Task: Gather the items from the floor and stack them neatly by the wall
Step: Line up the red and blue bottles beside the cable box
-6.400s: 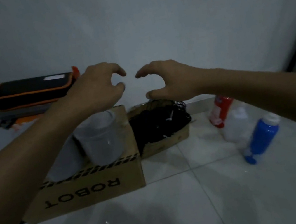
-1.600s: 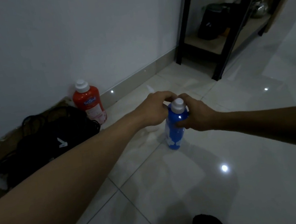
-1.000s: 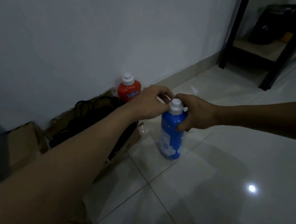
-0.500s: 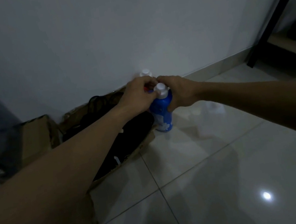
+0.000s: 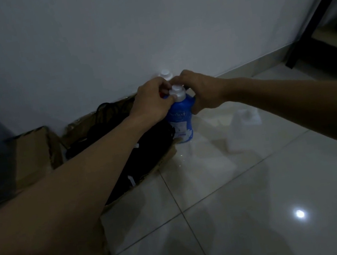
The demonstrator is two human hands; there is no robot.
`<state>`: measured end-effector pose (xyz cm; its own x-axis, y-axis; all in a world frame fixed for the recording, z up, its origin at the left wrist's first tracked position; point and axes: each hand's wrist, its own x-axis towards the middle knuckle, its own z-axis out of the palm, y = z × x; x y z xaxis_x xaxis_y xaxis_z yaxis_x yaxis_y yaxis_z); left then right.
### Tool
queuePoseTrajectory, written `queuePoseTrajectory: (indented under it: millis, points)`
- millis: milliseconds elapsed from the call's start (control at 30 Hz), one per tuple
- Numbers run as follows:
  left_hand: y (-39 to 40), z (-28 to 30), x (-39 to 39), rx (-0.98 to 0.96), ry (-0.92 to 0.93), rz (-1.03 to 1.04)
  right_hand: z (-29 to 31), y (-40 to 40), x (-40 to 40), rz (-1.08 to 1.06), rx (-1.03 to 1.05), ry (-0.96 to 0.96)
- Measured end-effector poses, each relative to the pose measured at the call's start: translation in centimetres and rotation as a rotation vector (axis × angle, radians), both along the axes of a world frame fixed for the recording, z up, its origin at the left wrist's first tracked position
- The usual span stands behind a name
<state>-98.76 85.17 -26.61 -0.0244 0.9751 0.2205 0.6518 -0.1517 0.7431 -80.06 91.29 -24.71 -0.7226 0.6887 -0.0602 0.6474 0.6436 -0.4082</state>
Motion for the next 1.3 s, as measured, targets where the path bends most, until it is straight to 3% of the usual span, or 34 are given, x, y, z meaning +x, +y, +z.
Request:
queuePoseTrajectory:
  millis: [400, 733, 1000, 1100, 1200, 1300]
  points:
    - [0.1, -0.7, 0.3, 0.048, 0.021, 0.005, -0.2, 0.2, 1.0, 0.105, 0.165, -0.044]
    - [-0.8, 0.3, 1.1, 0.049, 0.091, 0.019, 0.1, -1.2, 1.4, 0.071, 0.185, -0.111]
    - [-2.4, 1.5, 7.1, 0.125, 0.069, -0.195, 1.3, -5.0, 6.1, -0.284, 0.202, -0.263]
    - [-3.3, 1.8, 8.8, 0.102, 0.090, -0.288, 1.6, -6.5, 8.0, -0.403, 0.069, -0.384]
    - [-3.9, 2.0, 9.8, 0.064, 0.118, -0.348, 1.0, -8.0, 9.3, -0.474, -0.007, -0.429]
    - [-4.2, 2.0, 10.1, 0.025, 0.136, -0.380, 0.2, -8.6, 9.9, -0.486, 0.063, -0.400]
